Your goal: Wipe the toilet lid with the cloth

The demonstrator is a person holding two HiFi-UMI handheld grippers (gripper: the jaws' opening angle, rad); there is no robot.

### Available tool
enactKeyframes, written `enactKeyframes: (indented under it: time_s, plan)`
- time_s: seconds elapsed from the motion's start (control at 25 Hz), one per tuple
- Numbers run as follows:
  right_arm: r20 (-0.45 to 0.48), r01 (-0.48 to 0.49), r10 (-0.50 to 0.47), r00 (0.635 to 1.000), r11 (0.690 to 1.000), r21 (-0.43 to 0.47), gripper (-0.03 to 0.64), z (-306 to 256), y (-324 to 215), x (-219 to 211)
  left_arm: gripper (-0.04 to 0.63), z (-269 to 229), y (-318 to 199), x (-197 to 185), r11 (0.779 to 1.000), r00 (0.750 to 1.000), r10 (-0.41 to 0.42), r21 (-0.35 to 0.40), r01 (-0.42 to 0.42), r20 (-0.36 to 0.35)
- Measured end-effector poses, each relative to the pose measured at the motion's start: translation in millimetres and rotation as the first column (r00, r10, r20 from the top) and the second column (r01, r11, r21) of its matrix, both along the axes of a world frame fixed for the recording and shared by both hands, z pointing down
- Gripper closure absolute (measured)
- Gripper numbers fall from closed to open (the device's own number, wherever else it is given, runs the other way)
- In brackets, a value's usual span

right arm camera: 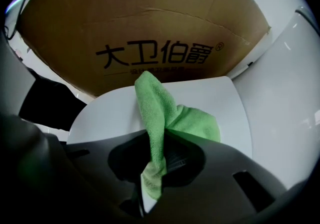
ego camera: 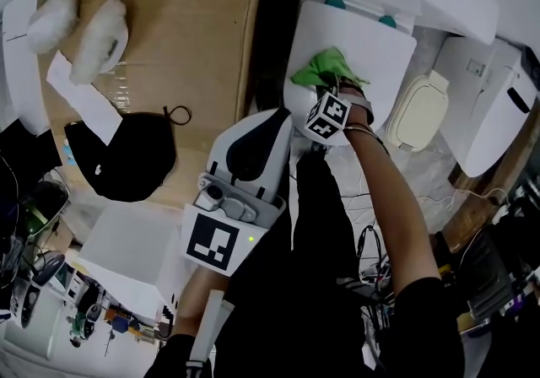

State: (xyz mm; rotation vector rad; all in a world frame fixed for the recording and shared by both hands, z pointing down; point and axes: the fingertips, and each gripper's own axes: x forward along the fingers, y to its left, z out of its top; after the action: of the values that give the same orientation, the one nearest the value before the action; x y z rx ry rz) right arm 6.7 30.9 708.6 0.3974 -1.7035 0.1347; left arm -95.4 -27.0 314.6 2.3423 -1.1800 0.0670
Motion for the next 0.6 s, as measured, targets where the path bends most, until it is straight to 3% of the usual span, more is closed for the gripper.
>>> enactKeyframes:
  time_s: [0.24,0.6]
  plan:
    - [0.003,-0.011,0.011,1.000,0.998,-0.054,0.566,4.4,50.2,-2.0,0.594,-1.2,13.0,5.4,1.000,1.000,-0.010,-0.002,0.010,0.002]
    - [0.029,-0.003,0.009,1.000,0.979,-0.204,0.566,8.6,150.4,-5.7,0.594,-1.9,27.7,11.6,0.999,0.999,-0.032,0.000,0.032,-0.001]
